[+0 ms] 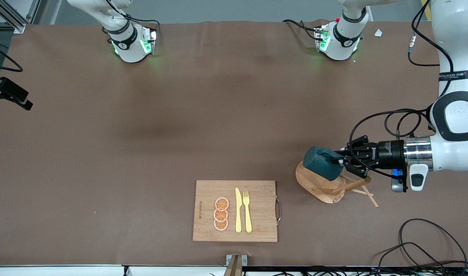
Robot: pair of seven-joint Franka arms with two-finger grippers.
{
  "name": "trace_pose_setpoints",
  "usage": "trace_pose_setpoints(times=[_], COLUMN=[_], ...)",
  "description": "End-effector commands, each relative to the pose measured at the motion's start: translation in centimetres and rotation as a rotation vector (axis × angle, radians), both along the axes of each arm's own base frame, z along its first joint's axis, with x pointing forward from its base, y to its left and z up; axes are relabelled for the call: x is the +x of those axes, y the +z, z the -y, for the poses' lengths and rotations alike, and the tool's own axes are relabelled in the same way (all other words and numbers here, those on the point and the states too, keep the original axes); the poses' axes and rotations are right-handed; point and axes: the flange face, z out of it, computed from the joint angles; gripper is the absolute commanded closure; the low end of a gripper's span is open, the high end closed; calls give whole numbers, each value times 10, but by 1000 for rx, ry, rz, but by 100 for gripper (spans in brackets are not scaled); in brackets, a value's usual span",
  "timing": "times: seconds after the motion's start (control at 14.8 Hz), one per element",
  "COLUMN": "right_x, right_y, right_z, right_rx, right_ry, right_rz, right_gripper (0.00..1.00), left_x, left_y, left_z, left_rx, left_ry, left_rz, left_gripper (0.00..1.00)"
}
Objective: Pass cup and hang on rack
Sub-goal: 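Hang the mug onto a rack peg with the left gripper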
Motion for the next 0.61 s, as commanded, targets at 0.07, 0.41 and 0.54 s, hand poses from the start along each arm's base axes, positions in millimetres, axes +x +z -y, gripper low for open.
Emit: trace_pose_setpoints(times=[0.07,0.41,0.54], right_x=[-2,-2,-2], right_y=[3,3,3], right_z=[-1,-1,-1], right_rx=[-22,-31,-31], right_ry=[-12,-13,-12], right_rz=[0,0,0], right_gripper=[0,0,0], left_x=[5,10,13], left_y=[-13,-25,-35], left_z=[-16,-34,-45], left_rx=[-34,-58,-57], left_ry=[9,52,72], left_rz=[-11,-24,-34], left_gripper=[100,100,99])
